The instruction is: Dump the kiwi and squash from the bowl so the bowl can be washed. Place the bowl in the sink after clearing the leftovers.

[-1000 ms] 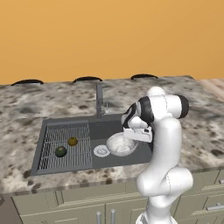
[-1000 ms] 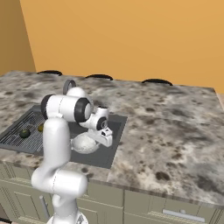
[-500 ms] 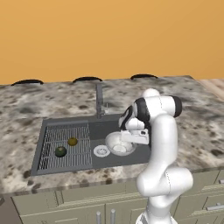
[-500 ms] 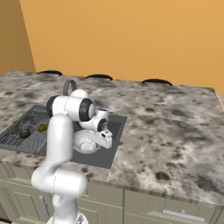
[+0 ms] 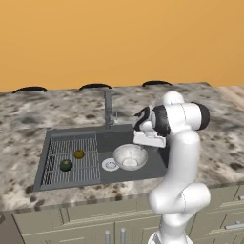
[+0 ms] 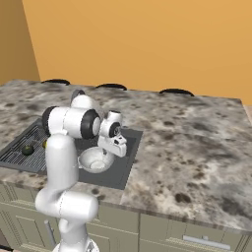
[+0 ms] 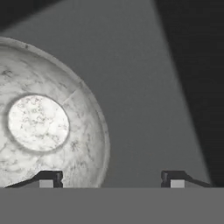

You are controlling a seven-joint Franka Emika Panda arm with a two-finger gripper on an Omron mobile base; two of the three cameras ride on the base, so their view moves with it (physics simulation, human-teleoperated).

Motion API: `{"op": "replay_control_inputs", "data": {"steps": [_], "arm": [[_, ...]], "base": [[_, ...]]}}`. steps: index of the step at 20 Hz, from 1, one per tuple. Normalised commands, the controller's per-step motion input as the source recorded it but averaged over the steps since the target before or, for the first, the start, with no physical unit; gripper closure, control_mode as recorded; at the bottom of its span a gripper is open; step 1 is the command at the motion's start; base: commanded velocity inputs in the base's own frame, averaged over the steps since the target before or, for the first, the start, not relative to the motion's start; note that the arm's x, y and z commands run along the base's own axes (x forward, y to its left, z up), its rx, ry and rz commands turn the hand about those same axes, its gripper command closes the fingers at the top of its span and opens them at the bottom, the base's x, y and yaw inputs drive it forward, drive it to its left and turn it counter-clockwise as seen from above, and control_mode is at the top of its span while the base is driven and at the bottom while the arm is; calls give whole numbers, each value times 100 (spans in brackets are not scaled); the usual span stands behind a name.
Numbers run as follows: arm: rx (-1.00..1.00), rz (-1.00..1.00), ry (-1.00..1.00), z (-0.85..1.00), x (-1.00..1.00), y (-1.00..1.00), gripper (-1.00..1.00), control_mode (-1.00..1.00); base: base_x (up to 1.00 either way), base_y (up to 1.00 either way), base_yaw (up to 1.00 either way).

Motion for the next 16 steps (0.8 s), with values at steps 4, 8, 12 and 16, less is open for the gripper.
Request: {"op": "replay_control_inputs", "data": {"steps": [4, 8, 12, 16], "arm": [[0, 0, -21, 100, -67, 0, -100, -100], [0, 0, -22, 100, -100, 0, -100, -100], [0, 0, -22, 100, -100, 2, -100, -100], [0, 0, -24, 100, -100, 7, -100, -100]], "base": [[0, 0, 0], [0, 0, 0], [0, 0, 0], [0, 0, 0]]}}
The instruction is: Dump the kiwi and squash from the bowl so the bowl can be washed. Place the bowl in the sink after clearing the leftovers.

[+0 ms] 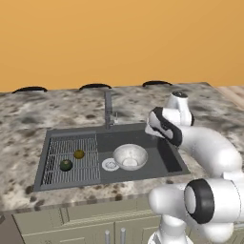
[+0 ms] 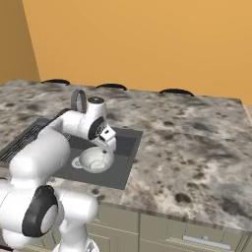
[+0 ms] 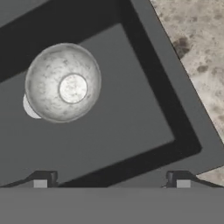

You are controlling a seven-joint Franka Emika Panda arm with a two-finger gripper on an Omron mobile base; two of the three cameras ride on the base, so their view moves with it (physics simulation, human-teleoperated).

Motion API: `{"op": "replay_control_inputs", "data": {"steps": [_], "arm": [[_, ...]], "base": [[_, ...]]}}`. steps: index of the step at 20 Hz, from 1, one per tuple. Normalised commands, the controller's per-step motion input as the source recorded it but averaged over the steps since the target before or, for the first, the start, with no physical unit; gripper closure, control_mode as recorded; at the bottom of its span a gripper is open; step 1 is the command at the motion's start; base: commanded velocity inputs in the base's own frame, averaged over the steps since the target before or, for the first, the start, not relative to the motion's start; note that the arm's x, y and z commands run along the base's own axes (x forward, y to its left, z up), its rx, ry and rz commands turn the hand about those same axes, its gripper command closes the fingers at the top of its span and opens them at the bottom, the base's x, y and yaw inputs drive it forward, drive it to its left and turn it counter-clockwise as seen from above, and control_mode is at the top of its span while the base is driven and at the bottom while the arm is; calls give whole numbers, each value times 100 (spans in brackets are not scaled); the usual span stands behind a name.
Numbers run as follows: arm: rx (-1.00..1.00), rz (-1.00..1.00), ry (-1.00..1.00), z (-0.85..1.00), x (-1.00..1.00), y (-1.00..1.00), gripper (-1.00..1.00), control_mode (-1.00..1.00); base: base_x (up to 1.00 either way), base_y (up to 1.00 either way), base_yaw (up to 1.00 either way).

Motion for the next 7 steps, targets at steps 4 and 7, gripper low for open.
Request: {"op": "replay_control_inputs", "data": {"steps": [4, 7], "arm": [[0, 0, -37, 100, -100, 20, -100, -100], [-10, 2, -59, 100, -100, 29, -100, -100]], "base": [[0, 0, 0], [0, 0, 0]]}}
